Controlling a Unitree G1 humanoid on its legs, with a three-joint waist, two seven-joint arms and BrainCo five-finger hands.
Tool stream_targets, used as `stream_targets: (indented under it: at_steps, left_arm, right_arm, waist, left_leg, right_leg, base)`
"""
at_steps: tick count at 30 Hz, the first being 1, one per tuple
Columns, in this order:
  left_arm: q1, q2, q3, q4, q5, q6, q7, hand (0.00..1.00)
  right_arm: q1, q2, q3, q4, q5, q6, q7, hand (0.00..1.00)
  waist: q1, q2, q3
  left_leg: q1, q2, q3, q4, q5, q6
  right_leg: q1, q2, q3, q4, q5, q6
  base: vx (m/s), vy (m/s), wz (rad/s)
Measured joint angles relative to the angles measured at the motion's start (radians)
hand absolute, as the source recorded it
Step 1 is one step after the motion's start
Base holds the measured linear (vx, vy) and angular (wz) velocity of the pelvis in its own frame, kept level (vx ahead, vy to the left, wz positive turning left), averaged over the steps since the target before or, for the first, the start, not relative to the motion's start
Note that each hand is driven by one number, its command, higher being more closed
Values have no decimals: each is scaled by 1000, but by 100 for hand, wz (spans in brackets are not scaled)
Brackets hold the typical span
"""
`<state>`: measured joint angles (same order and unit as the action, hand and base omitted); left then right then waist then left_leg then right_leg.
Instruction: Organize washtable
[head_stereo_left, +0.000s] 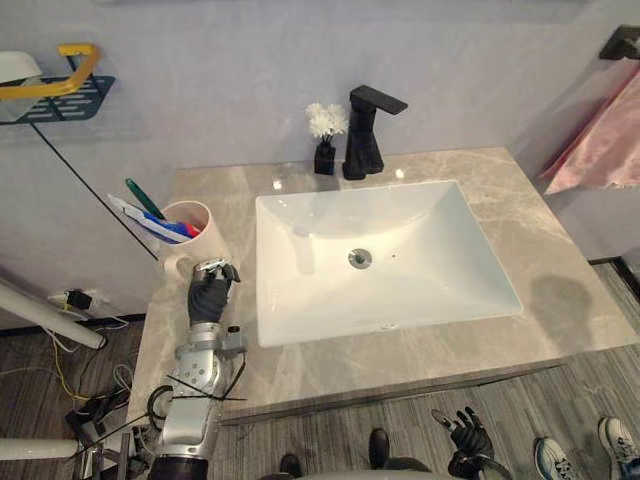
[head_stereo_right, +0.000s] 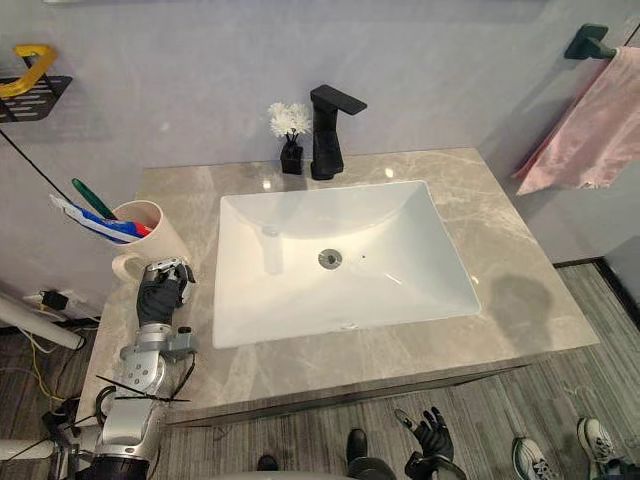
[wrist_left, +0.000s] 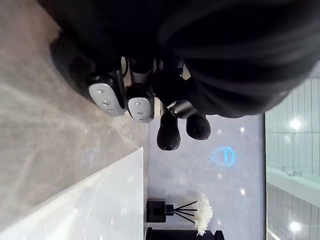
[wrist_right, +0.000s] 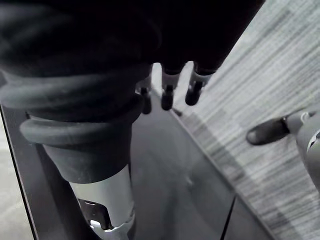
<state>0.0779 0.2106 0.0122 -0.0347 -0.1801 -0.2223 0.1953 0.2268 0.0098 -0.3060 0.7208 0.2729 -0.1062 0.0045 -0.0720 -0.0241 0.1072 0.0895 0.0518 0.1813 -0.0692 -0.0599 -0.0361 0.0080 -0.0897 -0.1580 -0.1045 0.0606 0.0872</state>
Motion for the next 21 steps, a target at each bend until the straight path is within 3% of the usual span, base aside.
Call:
stream_targets:
  at_steps: [21]
  left_arm:
    - [-106,49,24,92,29,0,-19,100]
  right_arm:
    - [6,-2,-15,-27,-8,2,1,0]
  waist:
    - [-10,8,7]
  left_leg:
    - [-18,1,20,2,0,0]
  right_leg:
    - [-32,3,22,0,11,0]
  base:
    - [-44,-25,-4]
